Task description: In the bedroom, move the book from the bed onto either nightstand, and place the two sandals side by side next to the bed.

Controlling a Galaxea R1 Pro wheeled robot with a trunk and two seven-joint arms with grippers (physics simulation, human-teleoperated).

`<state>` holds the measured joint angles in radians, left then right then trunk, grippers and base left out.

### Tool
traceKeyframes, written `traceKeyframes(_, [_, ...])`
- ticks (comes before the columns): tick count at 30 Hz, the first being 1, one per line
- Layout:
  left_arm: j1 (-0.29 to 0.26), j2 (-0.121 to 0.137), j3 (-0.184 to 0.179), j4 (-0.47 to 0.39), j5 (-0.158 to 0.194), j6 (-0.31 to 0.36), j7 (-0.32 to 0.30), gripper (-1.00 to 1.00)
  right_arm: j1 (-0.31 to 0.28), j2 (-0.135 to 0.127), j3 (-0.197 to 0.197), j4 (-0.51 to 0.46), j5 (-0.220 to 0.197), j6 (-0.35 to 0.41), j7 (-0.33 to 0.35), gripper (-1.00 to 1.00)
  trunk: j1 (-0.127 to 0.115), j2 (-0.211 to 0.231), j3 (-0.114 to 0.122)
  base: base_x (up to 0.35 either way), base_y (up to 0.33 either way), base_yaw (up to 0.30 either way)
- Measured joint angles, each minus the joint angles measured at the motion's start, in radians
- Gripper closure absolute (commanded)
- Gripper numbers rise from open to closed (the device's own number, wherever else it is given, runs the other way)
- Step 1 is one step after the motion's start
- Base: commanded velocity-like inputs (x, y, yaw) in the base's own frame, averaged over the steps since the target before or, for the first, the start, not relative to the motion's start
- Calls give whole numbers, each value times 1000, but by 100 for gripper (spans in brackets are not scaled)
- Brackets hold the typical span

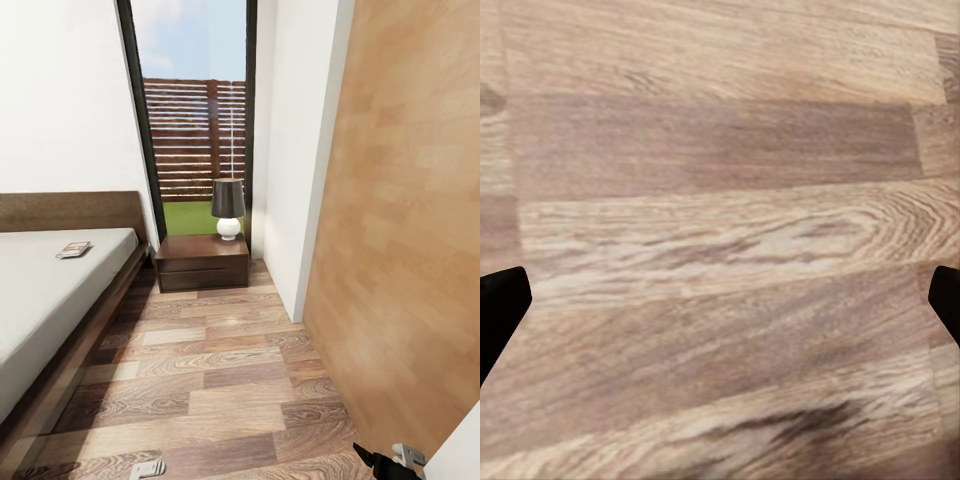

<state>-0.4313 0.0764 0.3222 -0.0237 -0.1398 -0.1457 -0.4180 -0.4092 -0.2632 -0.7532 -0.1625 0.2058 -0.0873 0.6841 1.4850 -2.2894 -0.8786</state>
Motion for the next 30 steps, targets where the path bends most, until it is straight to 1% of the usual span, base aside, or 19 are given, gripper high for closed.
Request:
traceKeyframes(1, [0,0,0,0,0,0,0,-100,1,3,-5,-5,4,4,-1,-100,0,0,0,0,0,0])
traceKeyframes(2, [0,0,0,0,0,0,0,-100,1,13,-1,15,15,-1,-2,-100,0,0,0,0,0,0])
traceKeyframes(3, [0,0,0,0,0,0,0,-100,2,27,2,92,36,9,-1,-100,0,0,0,0,0,0])
traceKeyframes(5, [0,0,0,0,0,0,0,-100,2,58,-2,99,96,9,-14,-100,0,0,0,0,0,0])
traceKeyframes(6, [0,0,0,0,0,0,0,-100,2,66,-3,99,114,9,-21,-100,0,0,0,0,0,0])
traceKeyframes(8, [-1,0,-1,0,0,0,0,-100,2,89,-2,100,195,8,-71,-100,0,0,0,0,0,0])
traceKeyframes(9, [-1,0,-1,0,0,0,0,-100,2,95,-3,100,217,8,-85,-100,0,0,0,0,0,0])
traceKeyframes(12, [0,0,-1,1,0,0,0,-100,2,121,-2,104,329,8,-152,-100,0,0,0,0,0,0])
traceKeyframes(15, [0,0,-1,0,0,0,0,-100,1,125,-3,105,349,9,-163,-100,0,0,0,0,0,0])
traceKeyframes(18, [0,0,-1,1,0,0,0,-100,2,126,-4,105,357,9,-166,-100,0,0,0,0,0,0])
traceKeyframes(30, [0,0,-1,1,0,0,0,-100,2,127,-4,105,359,9,-167,-100,0,0,0,0,0,6])
